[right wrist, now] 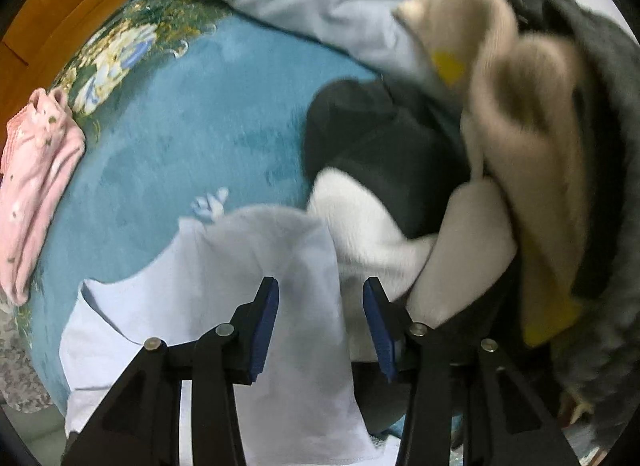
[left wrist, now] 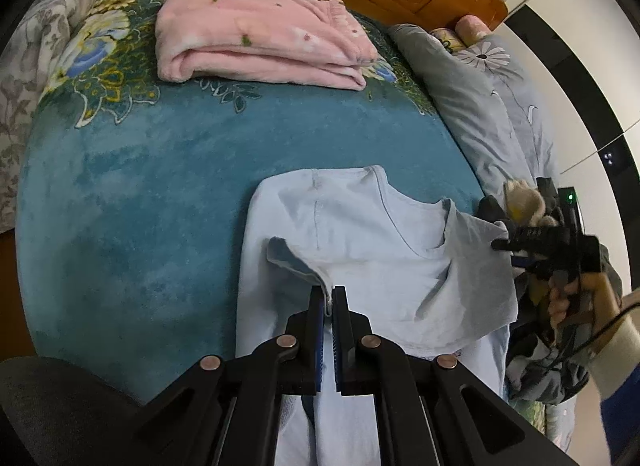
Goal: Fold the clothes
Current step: 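Grasp the t-shirt sleeve with the right gripper and fold it across the chest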
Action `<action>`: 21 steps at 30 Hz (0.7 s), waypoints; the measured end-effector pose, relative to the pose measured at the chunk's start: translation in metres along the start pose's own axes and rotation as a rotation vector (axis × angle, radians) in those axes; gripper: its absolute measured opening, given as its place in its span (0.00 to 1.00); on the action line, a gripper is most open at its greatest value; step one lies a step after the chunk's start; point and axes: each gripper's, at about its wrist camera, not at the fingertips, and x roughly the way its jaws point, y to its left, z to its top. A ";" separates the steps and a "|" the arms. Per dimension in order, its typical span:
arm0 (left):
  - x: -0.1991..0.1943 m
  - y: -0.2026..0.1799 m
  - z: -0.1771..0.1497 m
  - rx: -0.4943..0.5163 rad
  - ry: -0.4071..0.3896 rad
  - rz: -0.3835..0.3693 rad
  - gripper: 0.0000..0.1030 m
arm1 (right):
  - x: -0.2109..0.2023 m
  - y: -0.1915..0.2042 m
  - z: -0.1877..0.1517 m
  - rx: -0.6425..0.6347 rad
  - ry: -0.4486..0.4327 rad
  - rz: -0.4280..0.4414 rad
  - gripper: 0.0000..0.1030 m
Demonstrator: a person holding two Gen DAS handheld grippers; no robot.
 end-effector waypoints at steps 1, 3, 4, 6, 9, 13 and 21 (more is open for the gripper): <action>-0.001 -0.004 0.002 0.017 -0.010 0.006 0.04 | 0.002 0.000 -0.002 0.003 -0.007 -0.025 0.06; -0.014 -0.017 0.006 0.090 -0.079 0.001 0.04 | -0.003 0.002 -0.004 0.003 -0.044 -0.028 0.02; -0.024 -0.025 0.007 0.136 -0.126 0.008 0.04 | -0.011 0.004 -0.005 -0.003 -0.082 -0.023 0.02; -0.034 -0.029 0.007 0.171 -0.167 0.029 0.04 | -0.024 0.003 -0.006 -0.006 -0.152 -0.036 0.02; -0.006 -0.014 0.005 0.120 -0.028 0.081 0.04 | -0.021 -0.008 -0.006 0.034 -0.170 -0.100 0.02; 0.020 0.006 0.002 0.015 0.111 0.075 0.04 | 0.000 -0.013 -0.007 0.054 -0.113 -0.125 0.02; 0.027 0.020 0.001 -0.068 0.173 -0.019 0.19 | -0.007 -0.005 0.001 0.016 -0.109 -0.172 0.11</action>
